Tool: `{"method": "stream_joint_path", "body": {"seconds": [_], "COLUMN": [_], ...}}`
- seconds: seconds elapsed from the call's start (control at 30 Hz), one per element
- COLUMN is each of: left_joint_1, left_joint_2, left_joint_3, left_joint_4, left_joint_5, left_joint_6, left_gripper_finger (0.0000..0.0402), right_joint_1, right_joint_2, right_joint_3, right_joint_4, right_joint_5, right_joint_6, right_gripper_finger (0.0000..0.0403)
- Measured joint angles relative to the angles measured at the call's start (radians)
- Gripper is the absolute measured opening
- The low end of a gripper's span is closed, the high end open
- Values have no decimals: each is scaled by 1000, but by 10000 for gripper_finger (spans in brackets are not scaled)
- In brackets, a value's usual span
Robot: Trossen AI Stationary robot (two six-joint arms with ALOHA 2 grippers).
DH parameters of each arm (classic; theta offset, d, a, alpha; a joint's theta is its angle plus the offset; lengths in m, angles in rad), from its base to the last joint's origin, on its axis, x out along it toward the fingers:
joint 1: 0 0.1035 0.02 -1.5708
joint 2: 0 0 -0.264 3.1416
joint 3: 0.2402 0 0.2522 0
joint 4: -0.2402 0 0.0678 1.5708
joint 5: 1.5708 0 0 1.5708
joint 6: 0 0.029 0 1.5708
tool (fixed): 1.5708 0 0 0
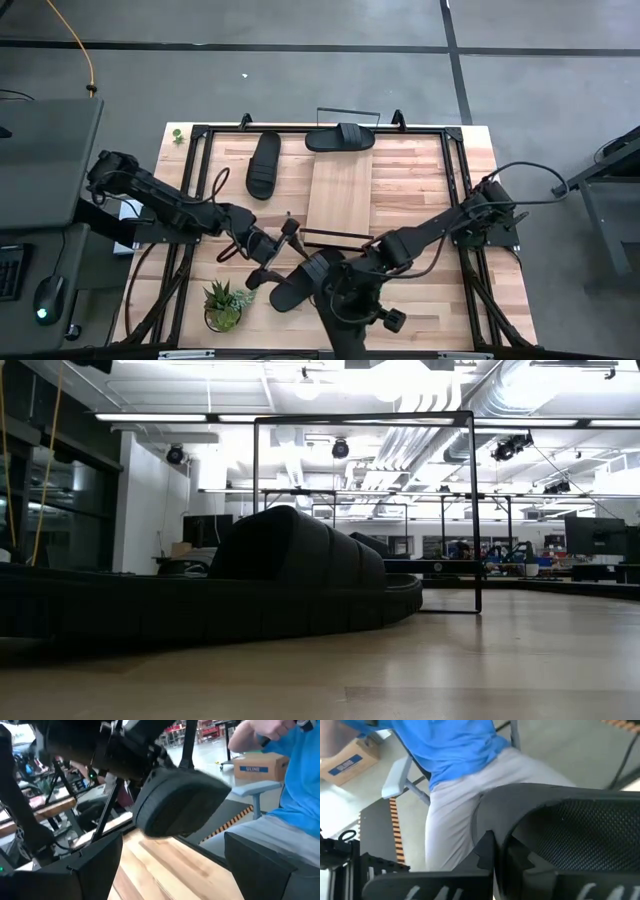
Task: Pick and place slides into the shelf
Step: Put the bottom right black slide on the shelf
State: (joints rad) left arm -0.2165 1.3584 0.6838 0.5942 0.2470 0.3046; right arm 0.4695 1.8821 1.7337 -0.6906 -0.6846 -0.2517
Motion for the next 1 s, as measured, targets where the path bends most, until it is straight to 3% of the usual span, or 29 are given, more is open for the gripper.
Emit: {"method": "stream_joint_path", "body": {"seconds": [0.4, 0.83, 1.0], "left_joint_1": [-26, -78, -78], "left_joint_2": [56, 186, 191], "left_joint_3": [81, 220, 222], "left_joint_4": [-4, -61, -86], "left_joint_5": [-7, -28, -35], "left_joint_6": [6, 59, 58], "left_gripper_finger": [328, 328, 328], "right_joint_1": [-11, -19, -18], "right_joint_2": [18, 58, 57], "right_joint_3": [0, 0, 0], "right_joint_4": [80, 103, 103], "right_joint_5": [-30, -75, -75], "right_joint_6": [-86, -89, -82], "right_gripper_finger": [0, 0, 0]}}
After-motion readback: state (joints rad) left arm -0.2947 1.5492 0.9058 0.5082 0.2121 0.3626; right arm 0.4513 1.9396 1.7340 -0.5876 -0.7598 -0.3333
